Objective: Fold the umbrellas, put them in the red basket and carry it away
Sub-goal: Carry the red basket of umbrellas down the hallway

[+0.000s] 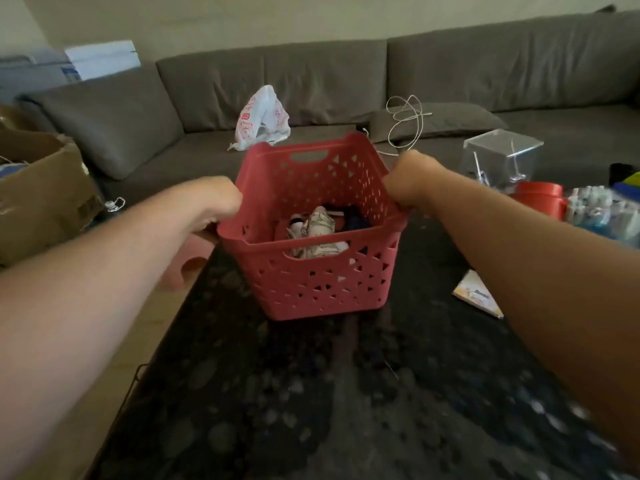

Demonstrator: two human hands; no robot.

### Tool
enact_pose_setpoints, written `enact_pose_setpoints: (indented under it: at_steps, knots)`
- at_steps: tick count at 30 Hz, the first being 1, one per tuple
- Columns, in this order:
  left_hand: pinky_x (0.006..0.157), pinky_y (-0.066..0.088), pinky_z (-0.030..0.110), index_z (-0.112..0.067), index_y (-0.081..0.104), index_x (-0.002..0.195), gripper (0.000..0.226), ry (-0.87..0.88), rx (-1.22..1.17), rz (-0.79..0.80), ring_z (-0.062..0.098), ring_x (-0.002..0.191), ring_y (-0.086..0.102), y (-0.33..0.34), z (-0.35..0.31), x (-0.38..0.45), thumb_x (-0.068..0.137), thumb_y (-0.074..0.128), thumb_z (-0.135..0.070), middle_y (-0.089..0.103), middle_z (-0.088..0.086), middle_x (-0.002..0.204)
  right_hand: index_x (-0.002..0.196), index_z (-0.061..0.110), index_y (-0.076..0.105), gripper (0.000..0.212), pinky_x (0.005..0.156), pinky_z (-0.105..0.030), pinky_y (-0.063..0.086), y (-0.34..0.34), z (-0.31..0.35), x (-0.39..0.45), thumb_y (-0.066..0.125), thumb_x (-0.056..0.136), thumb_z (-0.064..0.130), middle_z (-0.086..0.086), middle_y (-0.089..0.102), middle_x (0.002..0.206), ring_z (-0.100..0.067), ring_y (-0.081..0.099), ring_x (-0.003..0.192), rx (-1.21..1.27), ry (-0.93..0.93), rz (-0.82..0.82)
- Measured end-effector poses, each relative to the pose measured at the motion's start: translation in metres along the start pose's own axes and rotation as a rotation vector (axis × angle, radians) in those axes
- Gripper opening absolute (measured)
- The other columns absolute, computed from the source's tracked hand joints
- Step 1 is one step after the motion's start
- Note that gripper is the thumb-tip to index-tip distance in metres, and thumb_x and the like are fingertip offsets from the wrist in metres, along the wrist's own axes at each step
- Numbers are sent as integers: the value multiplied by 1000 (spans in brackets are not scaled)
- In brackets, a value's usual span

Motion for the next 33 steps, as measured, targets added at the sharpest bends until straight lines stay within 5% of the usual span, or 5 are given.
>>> enact_pose_setpoints:
  at_steps: [4, 8, 16, 24, 33]
  knots:
    - [73, 52, 37, 3, 68, 112, 38, -47, 0, -40, 37, 83, 64, 5, 18, 79, 110, 44, -27, 68, 23, 101, 96, -5, 63, 19, 39, -27, 42, 24, 15, 42, 45, 95, 2, -23, 65, 70, -26, 57, 45, 68, -7, 240]
    - [101, 52, 48, -10, 65, 126, 50, -82, 81, -15, 45, 115, 64, 13, 35, 88, 108, 35, -46, 67, 25, 127, 98, 5, 58, 18, 54, -33, 53, 24, 20, 44, 47, 90, 17, -16, 68, 79, -33, 70, 64, -30, 25, 194]
    - [80, 47, 44, -9, 63, 116, 45, -172, 109, 150, 44, 107, 66, -35, 29, -33, 112, 34, -43, 70, 21, 115, 119, 18, 53, 50, 84, -46, 55, -12, 62, -28, 29, 103, 59, -13, 66, 108, -38, 67, 97, -129, 349, 379]
    - [57, 42, 34, -14, 66, 97, 58, -238, 124, 241, 23, 65, 56, -219, 68, -164, 112, 21, -48, 56, -4, 71, 115, 17, 50, 34, 78, -43, 46, -125, 174, -194, 27, 107, 41, -15, 67, 113, -40, 64, 102, -184, 338, 571]
    - [74, 46, 36, -19, 63, 112, 50, -501, -19, 146, 31, 97, 69, -334, 123, -233, 111, 26, -53, 71, 6, 102, 103, 27, 50, 30, 80, -46, 55, -154, 290, -201, 28, 104, 48, -6, 69, 100, -36, 69, 92, -280, 31, 537]
Point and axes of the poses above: each hand's wrist, its own x-axis towards the middle knuckle, its own y-axis out of the palm, z = x × y, the point moved 2 cm from there along x, towards the middle knuckle
